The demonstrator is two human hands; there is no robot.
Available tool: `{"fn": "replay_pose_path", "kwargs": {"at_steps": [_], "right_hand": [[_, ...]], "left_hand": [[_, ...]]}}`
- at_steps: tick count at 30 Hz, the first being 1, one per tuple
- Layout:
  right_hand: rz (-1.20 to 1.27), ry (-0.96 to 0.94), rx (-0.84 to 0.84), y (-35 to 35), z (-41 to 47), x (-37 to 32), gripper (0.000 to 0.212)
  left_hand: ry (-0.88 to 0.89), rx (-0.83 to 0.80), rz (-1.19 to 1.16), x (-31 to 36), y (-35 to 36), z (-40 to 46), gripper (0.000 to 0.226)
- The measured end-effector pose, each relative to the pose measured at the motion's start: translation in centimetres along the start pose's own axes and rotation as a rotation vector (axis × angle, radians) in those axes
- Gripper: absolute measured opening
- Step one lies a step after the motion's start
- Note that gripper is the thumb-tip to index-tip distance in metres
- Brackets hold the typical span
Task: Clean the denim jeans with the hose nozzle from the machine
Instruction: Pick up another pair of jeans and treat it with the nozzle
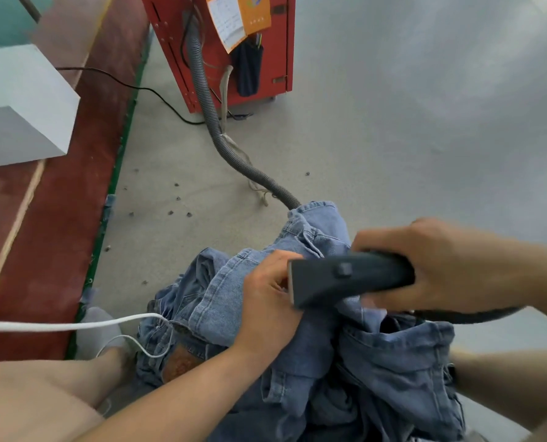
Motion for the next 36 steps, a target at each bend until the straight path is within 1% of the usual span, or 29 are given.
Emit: {"fn": "replay_pose_path", "kwargs": {"at_steps": [3, 5, 7, 9, 11, 14, 17, 19, 20, 21, 23, 25, 26, 29, 31, 32, 33, 35, 36], "right_hand": [[0.092, 0.101, 0.079, -3.3, -1.3, 2.5, 0.031], [0.115, 0.153, 0.038, -3.9, -2.0, 4.1, 0.028], [0.142, 0.163, -0.040, -2.5, -1.9, 4.2, 0.028], [0.054, 0.113, -0.088, -0.3, -1.0, 3.0, 0.027], [-0.016, 0.060, -0.053, 0.7, -0.2, 1.7, 0.024], [0.014, 0.028, 0.019, -0.3, -0.1, 1.2, 0.025], [0.080, 0.064, 0.104, -2.7, -1.1, 2.6, 0.028], [0.050, 0.092, 0.097, -3.2, -1.5, 3.3, 0.029], [0.003, 0.094, 0.066, -2.8, -1.5, 3.2, 0.030], [-0.032, 0.089, 0.027, -2.0, -1.3, 2.8, 0.030], [-0.041, 0.040, -0.018, -0.3, -0.5, 1.5, 0.026], [-0.020, -0.007, 0.006, 0.1, 0.3, 0.2, 0.024], [-0.003, -0.011, 0.040, -0.4, 0.5, -0.1, 0.024], [0.045, 0.061, 0.222, -3.7, -0.2, 1.1, 0.025], [0.076, 0.131, 0.330, -5.6, -1.0, 2.5, 0.024], [0.094, 0.162, 0.370, -6.1, -1.3, 3.2, 0.024], [0.114, 0.187, 0.400, -6.4, -1.5, 3.7, 0.023], [0.148, 0.216, 0.418, -6.5, -1.8, 4.4, 0.023], [0.146, 0.221, 0.403, -6.4, -1.9, 4.4, 0.023]], "left_hand": [[-0.067, -0.003, -0.039, -0.9, 0.0, -0.1, 0.047], [-0.063, 0.018, -0.023, -1.0, -0.2, -0.1, 0.051], [-0.054, 0.036, -0.020, -0.8, -0.4, 0.0, 0.045], [-0.076, 0.047, -0.046, -1.1, -0.5, -0.1, 0.040], [-0.134, 0.046, -0.103, -1.8, -0.4, -0.2, 0.041], [-0.160, 0.000, -0.114, -2.1, -0.2, 0.0, 0.036], [-0.210, 0.002, -0.153, -2.6, -0.2, 0.0, 0.028], [-0.244, 0.014, -0.146, -2.8, -0.2, -0.1, 0.030], [-0.241, 0.010, -0.141, -2.7, -0.1, 0.0, 0.031], [-0.223, 0.000, -0.139, -2.5, 0.0, 0.0, 0.030], [-0.162, -0.020, -0.106, -1.7, 0.0, 0.1, 0.022], [-0.122, -0.034, -0.031, -1.1, 0.1, 0.1, 0.017], [-0.143, -0.030, -0.021, -1.2, 0.1, 0.0, 0.018], [-0.266, -0.034, -0.164, -2.3, 0.2, 0.0, 0.028], [-0.304, 0.016, -0.253, -2.3, -0.4, 0.2, 0.025], [-0.334, 0.047, -0.356, -2.5, -0.6, 0.2, 0.023], [-0.378, 0.072, -0.519, -2.7, -0.5, 0.1, 0.026], [-0.445, 0.071, -0.854, -2.9, 0.2, -0.1, 0.037], [-0.462, 0.048, -0.942, -2.8, 0.4, -0.3, 0.039]]}}
Point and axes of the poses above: each hand's wrist, its own z-axis towards the middle knuckle, its own y-axis out of the palm, x = y × z, the point moved 9 cm from there along z, towards the middle knuckle, and after that the axes turned 9 degrees about -x, right-handed, at the moved point
